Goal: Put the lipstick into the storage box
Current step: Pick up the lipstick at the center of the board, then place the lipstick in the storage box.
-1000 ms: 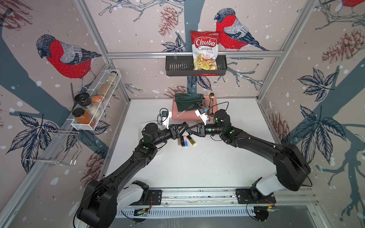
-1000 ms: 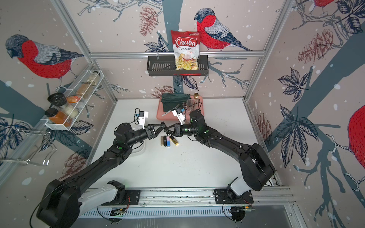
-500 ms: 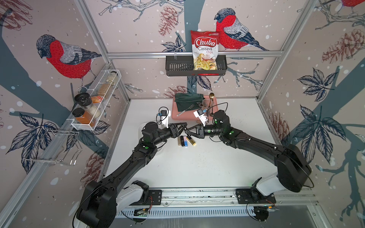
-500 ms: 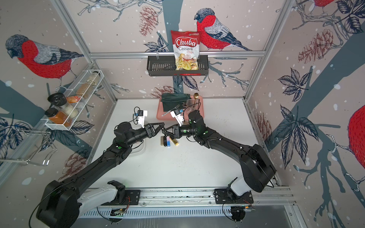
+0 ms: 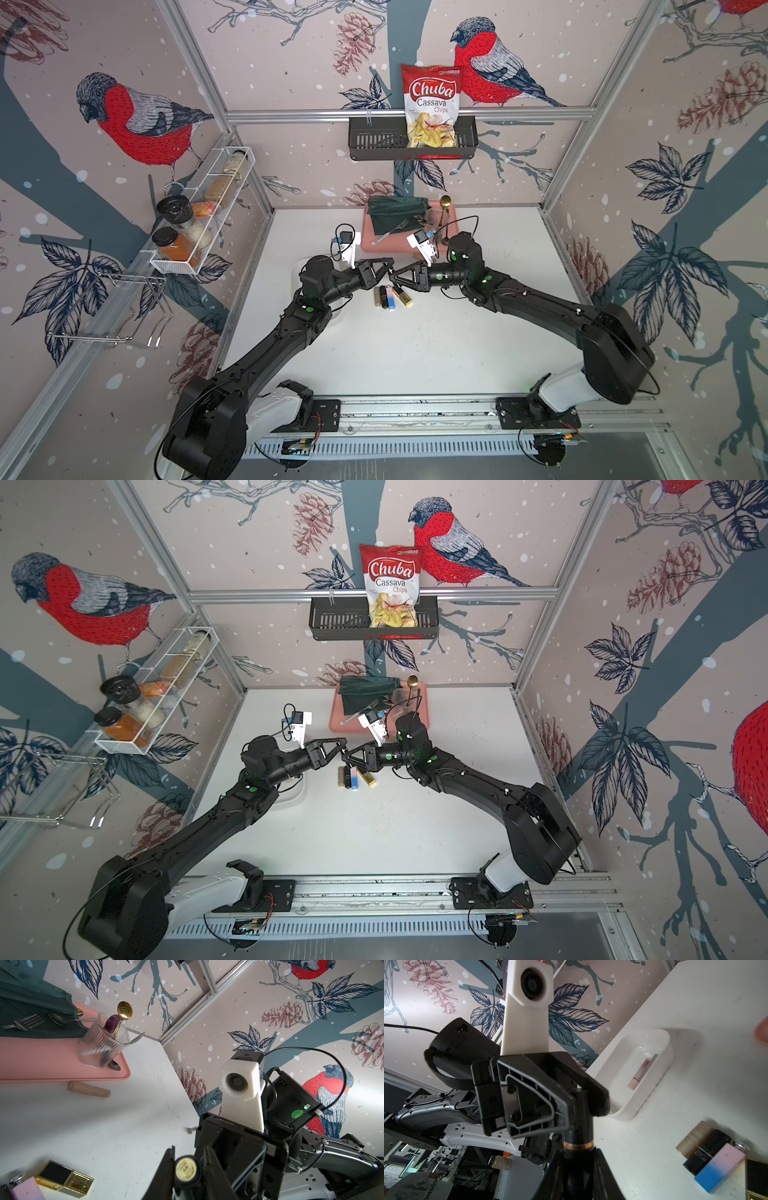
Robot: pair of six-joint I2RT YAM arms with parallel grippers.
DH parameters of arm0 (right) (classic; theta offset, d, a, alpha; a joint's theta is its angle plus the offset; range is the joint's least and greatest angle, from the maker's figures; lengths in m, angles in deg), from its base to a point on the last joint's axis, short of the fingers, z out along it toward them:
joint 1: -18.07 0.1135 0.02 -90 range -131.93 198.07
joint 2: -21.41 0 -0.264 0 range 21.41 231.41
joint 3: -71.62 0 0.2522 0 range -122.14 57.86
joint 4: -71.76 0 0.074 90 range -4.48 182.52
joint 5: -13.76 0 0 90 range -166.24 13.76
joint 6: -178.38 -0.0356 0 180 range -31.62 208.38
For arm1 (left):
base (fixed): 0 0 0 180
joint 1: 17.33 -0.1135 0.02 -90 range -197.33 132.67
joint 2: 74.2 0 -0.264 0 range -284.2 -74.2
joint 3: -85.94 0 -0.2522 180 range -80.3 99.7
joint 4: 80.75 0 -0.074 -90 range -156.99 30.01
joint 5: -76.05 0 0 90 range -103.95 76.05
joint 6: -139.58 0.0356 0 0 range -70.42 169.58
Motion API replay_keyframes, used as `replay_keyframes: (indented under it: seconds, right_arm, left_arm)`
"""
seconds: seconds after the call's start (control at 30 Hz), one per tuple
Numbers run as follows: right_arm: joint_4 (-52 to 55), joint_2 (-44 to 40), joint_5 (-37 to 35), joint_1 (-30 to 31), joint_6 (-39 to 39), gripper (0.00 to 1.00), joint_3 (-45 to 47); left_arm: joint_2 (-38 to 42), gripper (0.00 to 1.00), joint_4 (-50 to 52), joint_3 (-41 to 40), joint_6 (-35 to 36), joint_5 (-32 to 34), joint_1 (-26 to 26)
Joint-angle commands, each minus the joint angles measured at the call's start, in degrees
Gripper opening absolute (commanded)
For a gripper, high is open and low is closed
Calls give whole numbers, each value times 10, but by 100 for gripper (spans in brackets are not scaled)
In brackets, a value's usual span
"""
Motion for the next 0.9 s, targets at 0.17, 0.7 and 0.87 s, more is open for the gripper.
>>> replay_keyframes:
  seconds: [0.17, 0.7, 0.87]
  right_arm:
    - [-22, -1, 0, -12, -10, 77, -25]
    - [38, -76, -62, -94, 38, 100, 55]
    - [82, -40, -98, -62, 73, 100, 35]
  left_arm:
    - [4, 13, 66, 15, 47, 10, 0]
    - [-18, 15, 594, 195, 320, 328, -193]
    - [-102, 16, 603, 203, 349, 371, -215]
